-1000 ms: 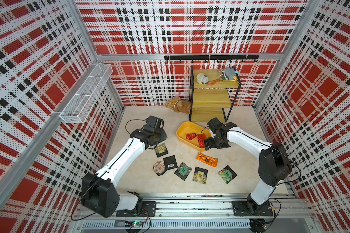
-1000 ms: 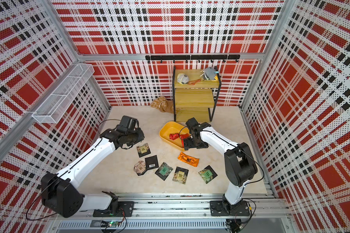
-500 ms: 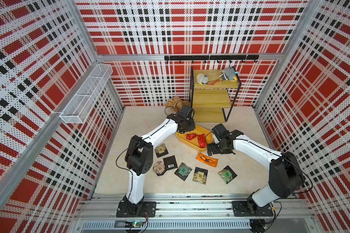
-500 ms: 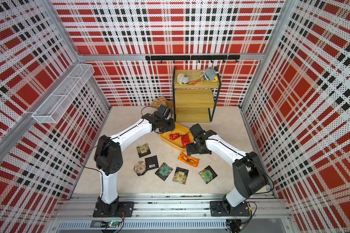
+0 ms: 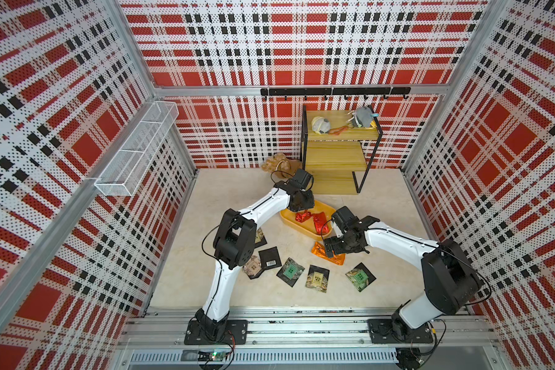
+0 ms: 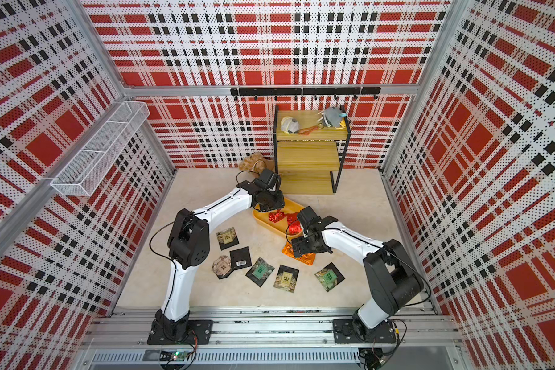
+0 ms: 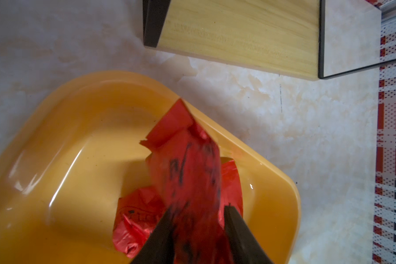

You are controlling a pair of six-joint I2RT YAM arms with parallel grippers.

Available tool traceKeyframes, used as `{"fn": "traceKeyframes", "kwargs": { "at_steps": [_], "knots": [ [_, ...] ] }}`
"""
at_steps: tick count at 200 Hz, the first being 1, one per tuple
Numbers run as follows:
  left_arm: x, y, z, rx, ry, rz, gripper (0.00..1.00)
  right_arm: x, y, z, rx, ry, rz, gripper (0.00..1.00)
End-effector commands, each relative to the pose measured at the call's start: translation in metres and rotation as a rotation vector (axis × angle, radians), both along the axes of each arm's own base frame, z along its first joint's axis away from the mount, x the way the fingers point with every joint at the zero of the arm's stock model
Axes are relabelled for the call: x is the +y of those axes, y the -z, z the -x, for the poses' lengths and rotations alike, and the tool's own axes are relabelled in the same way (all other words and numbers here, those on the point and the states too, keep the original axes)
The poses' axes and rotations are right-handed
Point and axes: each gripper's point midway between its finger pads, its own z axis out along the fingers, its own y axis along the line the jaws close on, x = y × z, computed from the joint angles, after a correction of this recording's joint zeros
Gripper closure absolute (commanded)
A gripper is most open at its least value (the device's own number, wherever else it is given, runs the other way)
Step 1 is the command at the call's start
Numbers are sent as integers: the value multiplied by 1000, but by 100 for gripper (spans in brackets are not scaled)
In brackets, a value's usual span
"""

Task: Put the tea bags into the storage box
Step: Place the tea bag in the storage box, then pick up the tea bag from the center of the board.

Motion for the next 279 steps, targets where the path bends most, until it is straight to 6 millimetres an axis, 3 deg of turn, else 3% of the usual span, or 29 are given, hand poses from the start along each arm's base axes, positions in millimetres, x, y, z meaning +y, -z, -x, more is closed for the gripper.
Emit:
{"fn": "traceKeyframes", "kwargs": {
  "at_steps": [1,26,43,61,84,120,140,170,197,250,279],
  "knots": [
    [-6,9,-1,-2,22,12,58,8,8,-2,-1,-35,24,0],
    [-8,15,-2,8,32,20,54,13,16,1,12,-61,54,1],
    [-8,8,-3,-5,35,26,49,16,21,2,22,-76,70,1],
    [-7,-11,-6,-45,26,33,44,17,24,3,25,-86,91,2],
    [-1,-51,-9,-114,6,58,38,16,28,3,28,-92,122,5],
    [32,-98,-2,-176,-54,85,34,6,34,5,36,-60,191,15],
    [60,-106,9,-189,-95,66,34,6,38,9,46,-60,188,24],
    [104,-102,35,-171,-157,34,34,11,41,14,71,-71,165,40],
    [138,-84,59,-138,-218,-11,30,15,37,15,74,-87,159,51],
    [205,-29,91,-56,-350,-136,29,21,13,17,17,-100,159,57],
    [227,-6,100,-16,-388,-152,29,21,-2,17,-15,-88,150,58]
  ]
}}
